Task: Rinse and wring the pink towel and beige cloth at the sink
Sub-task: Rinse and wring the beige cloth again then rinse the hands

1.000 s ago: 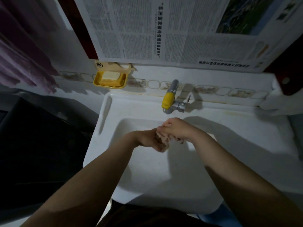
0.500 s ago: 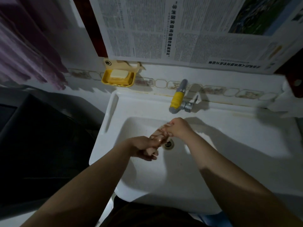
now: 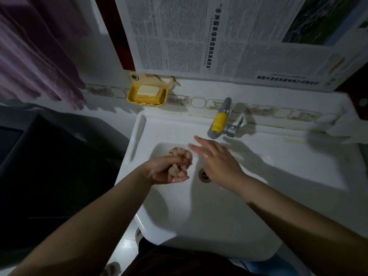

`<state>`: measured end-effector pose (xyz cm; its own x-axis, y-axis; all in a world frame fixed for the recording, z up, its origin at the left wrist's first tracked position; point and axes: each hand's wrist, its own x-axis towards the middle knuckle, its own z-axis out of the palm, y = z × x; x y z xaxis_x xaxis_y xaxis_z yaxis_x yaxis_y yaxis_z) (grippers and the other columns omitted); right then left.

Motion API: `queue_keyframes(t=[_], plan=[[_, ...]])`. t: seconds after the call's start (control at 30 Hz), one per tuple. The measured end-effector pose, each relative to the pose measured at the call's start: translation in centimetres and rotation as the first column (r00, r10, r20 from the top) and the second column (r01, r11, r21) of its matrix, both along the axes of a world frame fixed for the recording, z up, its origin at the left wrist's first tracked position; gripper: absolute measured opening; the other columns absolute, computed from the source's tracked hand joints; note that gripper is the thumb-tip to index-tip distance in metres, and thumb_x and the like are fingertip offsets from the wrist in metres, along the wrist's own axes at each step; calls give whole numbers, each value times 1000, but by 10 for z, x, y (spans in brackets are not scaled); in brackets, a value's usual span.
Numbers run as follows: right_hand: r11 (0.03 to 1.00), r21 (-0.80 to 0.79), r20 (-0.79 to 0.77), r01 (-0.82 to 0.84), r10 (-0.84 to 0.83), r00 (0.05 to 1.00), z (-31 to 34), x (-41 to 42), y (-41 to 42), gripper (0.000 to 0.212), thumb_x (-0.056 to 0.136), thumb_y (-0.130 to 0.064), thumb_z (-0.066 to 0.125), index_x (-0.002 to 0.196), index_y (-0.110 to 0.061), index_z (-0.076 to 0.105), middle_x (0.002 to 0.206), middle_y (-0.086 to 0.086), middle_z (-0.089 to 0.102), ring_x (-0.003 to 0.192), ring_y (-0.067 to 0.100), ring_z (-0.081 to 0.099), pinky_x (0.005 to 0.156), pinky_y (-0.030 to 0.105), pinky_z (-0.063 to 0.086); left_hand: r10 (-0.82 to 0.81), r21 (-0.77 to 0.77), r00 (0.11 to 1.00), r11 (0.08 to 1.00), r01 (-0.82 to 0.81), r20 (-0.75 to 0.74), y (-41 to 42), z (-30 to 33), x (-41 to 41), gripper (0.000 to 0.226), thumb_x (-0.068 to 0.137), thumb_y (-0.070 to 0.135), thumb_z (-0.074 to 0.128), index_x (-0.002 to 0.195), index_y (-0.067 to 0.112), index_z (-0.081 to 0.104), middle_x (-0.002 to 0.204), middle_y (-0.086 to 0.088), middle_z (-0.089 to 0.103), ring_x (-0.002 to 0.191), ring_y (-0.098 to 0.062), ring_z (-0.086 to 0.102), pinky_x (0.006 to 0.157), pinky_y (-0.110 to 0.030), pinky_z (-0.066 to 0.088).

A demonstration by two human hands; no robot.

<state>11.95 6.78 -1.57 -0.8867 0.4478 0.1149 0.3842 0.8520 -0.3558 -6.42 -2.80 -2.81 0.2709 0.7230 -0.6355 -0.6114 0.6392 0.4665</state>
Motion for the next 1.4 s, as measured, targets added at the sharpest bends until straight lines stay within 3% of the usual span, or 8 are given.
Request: queue_keyframes(t=[0.23,0.4,0.63,0.8,1.0,1.13,1.23,1.4], plan=[[777,545,-58,-315,409,911,7,-14,1,51,82,-15,61,131,-5,53,105,15,68,84,28,66,61,35,55,-579,-51,793,812,581,-188,12,31,20,31,93,12,53,70,23,71,69,6,57,57,-3,49,44,-12,31],[696,628,156,-347,324,933,7,-17,-9,22,51,-15,81,69,-13,69,54,1,58,44,17,54,33,20,36,-679,-243,564,713,657,-470,11,32,29,11,83,14,64,92,8,62,67,1,51,55,-10,34,49,-20,29],[1000,-21,533,22,-7,846,10,-43,-18,14,87,-26,50,77,-15,51,80,4,64,67,25,55,48,26,23,-309,-377,-216,760,529,-926,6,16,35,55,87,18,58,131,6,27,95,-14,63,80,-29,61,68,-40,51],[641,-656,468,398,-69,881,14,-46,-21,25,75,-20,59,56,-17,44,53,1,42,50,16,42,45,23,30,189,-363,-572,608,706,-798,6,25,17,44,99,32,34,137,9,29,90,-13,67,73,-34,62,57,-33,39],[-184,-916,380,356,-116,918,15,-31,-40,21,67,-15,58,55,-24,42,46,-3,25,38,10,19,37,14,17,672,-184,-296,235,954,-679,10,46,-3,37,88,20,53,114,10,28,68,-13,61,48,-30,57,41,-31,47],[-313,-877,384,364,-3,923,13,-23,-28,32,81,-15,57,63,-26,34,46,-8,23,36,4,18,30,14,13,633,-223,-436,390,893,-639,10,36,4,22,85,25,62,97,10,50,67,-6,64,52,-28,61,43,-24,40],[-78,-913,407,401,-111,906,13,-15,-20,21,85,-18,64,84,-25,44,58,-5,43,40,5,31,34,16,23,-9,-411,-551,676,612,-834,8,28,21,21,88,35,50,91,18,61,87,-3,69,78,-26,67,59,-26,41],[950,-310,138,22,22,990,5,21,-25,99,77,-26,71,148,-36,3,157,-2,10,124,7,39,84,16,45,-566,-355,653,824,441,-503,-4,30,19,14,83,25,66,80,14,57,58,1,59,53,-12,63,52,-19,48]])
